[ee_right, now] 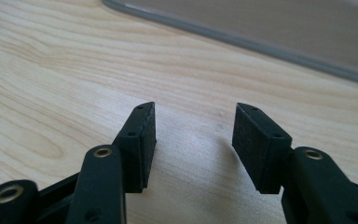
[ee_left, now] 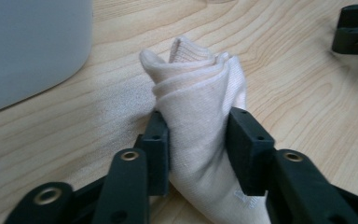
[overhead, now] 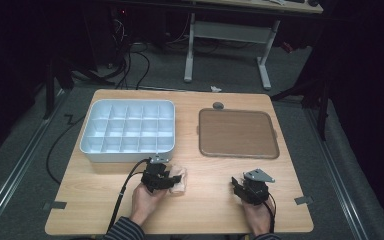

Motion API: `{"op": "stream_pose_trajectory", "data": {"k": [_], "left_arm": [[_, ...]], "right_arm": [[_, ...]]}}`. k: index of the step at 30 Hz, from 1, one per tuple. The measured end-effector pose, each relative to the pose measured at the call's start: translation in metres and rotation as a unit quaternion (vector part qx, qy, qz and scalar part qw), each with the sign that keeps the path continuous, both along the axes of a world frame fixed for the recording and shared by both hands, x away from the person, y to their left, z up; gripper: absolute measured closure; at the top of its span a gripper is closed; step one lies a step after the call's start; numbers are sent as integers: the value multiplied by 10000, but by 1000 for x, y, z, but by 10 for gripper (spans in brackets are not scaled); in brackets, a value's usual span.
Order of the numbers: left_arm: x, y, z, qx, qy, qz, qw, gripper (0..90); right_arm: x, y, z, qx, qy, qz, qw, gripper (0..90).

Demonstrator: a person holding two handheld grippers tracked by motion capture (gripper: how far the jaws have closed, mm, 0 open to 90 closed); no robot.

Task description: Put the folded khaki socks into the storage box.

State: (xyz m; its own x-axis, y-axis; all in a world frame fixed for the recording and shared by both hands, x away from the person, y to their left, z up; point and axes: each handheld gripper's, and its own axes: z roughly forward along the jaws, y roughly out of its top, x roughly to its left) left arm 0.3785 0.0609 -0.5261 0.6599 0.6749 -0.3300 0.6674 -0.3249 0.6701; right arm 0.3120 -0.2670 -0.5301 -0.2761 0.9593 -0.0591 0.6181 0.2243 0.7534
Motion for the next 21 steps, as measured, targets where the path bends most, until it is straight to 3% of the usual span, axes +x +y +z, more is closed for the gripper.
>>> {"op": "stream_pose_trajectory", "data": {"k": [1, 6, 8, 10, 17, 21], "left_arm": [[1, 1, 0, -41, 29, -18, 10000, 654], [1, 3, 0, -67, -21, -90, 9999, 721], [2, 4, 0, -111, 28, -102, 9999, 728], [3, 4, 0, -121, 52, -119, 9998, 736], [0, 6, 4, -35, -75, -173, 9998, 750], [1, 9, 5, -58, -43, -137, 9999, 753]], "right_arm": [[3, -1, 0, -2, 112, 11, 9999, 482], [6, -1, -1, -144, 56, -9, 9999, 466], [8, -1, -1, -93, 84, 22, 9999, 457], [10, -3, -1, 114, 204, 75, 9997, 437], [11, -3, -1, 130, 222, 111, 9996, 416], [11, -3, -1, 131, 226, 115, 9996, 410]]}}
